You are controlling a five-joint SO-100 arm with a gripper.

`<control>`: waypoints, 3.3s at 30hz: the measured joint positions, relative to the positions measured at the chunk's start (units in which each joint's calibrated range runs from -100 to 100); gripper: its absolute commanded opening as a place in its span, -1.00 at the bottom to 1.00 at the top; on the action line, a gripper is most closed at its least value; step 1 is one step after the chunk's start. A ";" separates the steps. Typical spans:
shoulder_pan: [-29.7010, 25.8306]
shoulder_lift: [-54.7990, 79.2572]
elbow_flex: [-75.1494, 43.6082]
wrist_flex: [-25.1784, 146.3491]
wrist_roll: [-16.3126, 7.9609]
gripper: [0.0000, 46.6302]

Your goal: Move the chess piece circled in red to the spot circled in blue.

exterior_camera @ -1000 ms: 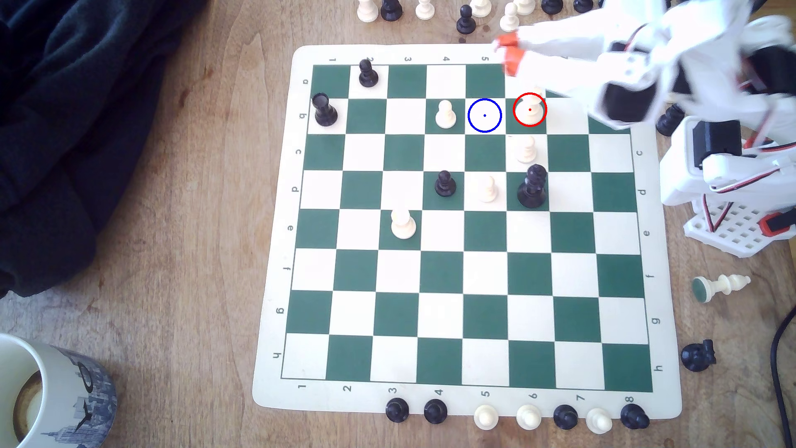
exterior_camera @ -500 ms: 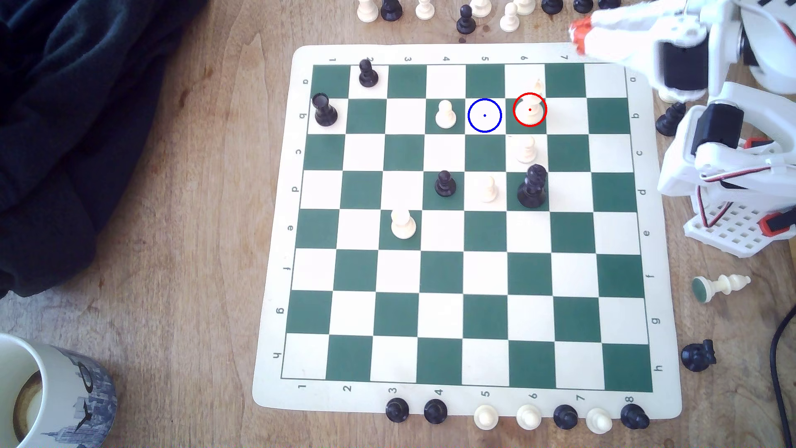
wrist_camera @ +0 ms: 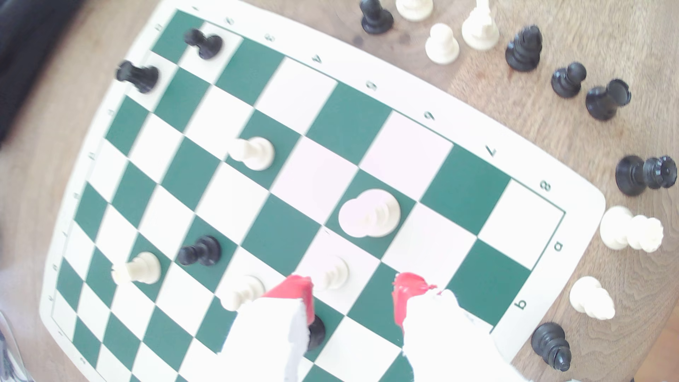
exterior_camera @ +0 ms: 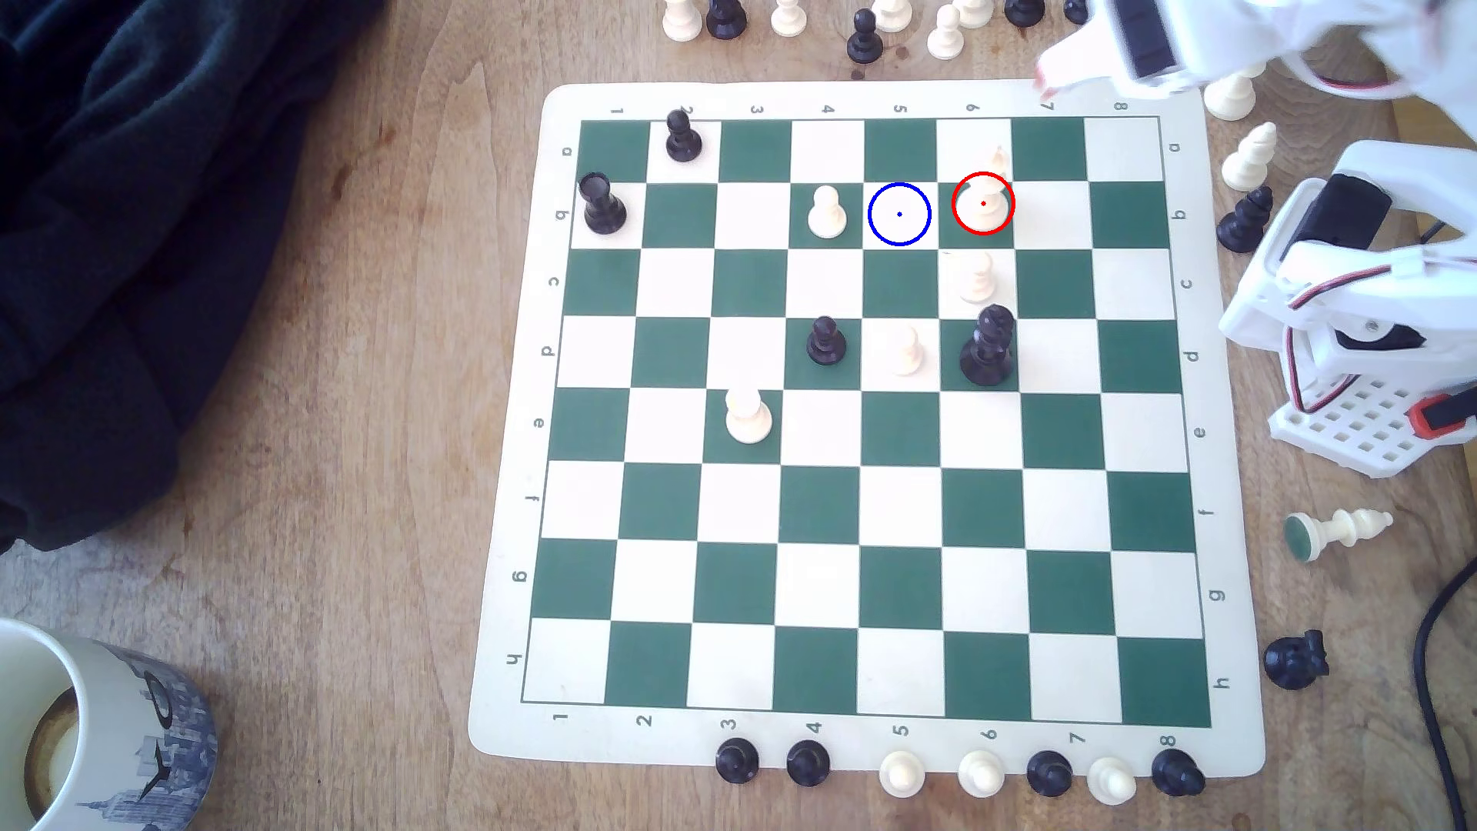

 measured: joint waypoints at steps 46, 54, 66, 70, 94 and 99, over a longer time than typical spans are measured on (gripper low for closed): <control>-3.76 30.83 4.97 -12.19 2.69 -0.48; -3.76 31.00 4.97 -14.90 3.17 -0.52; -2.29 31.17 4.97 -16.89 4.54 -0.59; -2.29 31.17 4.97 -17.21 4.54 -0.62; -4.20 29.16 -0.99 -9.40 4.54 -0.95; -5.16 29.66 -11.21 -4.22 4.54 -0.99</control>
